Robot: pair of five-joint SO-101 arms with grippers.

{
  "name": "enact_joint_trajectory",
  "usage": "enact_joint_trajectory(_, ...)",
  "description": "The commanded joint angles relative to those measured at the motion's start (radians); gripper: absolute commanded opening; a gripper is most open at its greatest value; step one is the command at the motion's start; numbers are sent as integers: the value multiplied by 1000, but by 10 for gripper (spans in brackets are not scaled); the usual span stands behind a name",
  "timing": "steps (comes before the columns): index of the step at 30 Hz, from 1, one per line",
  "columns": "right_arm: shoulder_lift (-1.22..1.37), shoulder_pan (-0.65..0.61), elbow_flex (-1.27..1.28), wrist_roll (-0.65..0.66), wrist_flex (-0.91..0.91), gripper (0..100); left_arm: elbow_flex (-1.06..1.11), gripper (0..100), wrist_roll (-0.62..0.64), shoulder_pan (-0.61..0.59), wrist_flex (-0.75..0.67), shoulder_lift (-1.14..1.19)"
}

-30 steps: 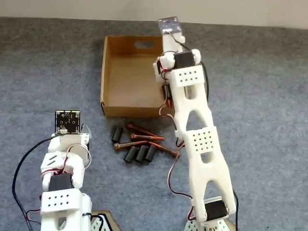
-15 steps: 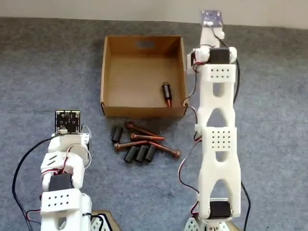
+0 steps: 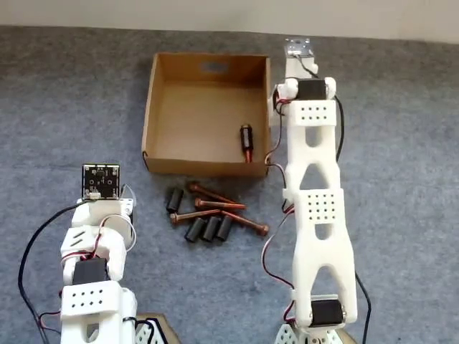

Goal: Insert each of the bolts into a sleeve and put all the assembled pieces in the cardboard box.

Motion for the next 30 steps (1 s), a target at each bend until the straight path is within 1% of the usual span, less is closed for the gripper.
enact_joint_trajectory(1,-22,-47,-5,-31,10,5,-48,136,-6,-4,0,2)
enact_joint_trajectory(5,-24,-50,-5,-66,10,5,-48,136,-6,-4,0,2)
enact_joint_trajectory(12,-31,-67,-7,-69,31,5,-48,136,-6,-4,0,2)
enact_joint_trajectory(14,-28,-61,-41,-69,33,5,-48,136,-6,-4,0,2)
enact_joint_trajectory(17,-22,-27,-122,-77,38,5,-48,136,-6,-4,0,2)
enact_joint_trajectory(23,-102,91,-163,-176,41,5,-48,136,-6,-4,0,2)
enact_joint_trajectory(30,-220,159,-163,-183,67,9,-48,136,-6,-4,0,2)
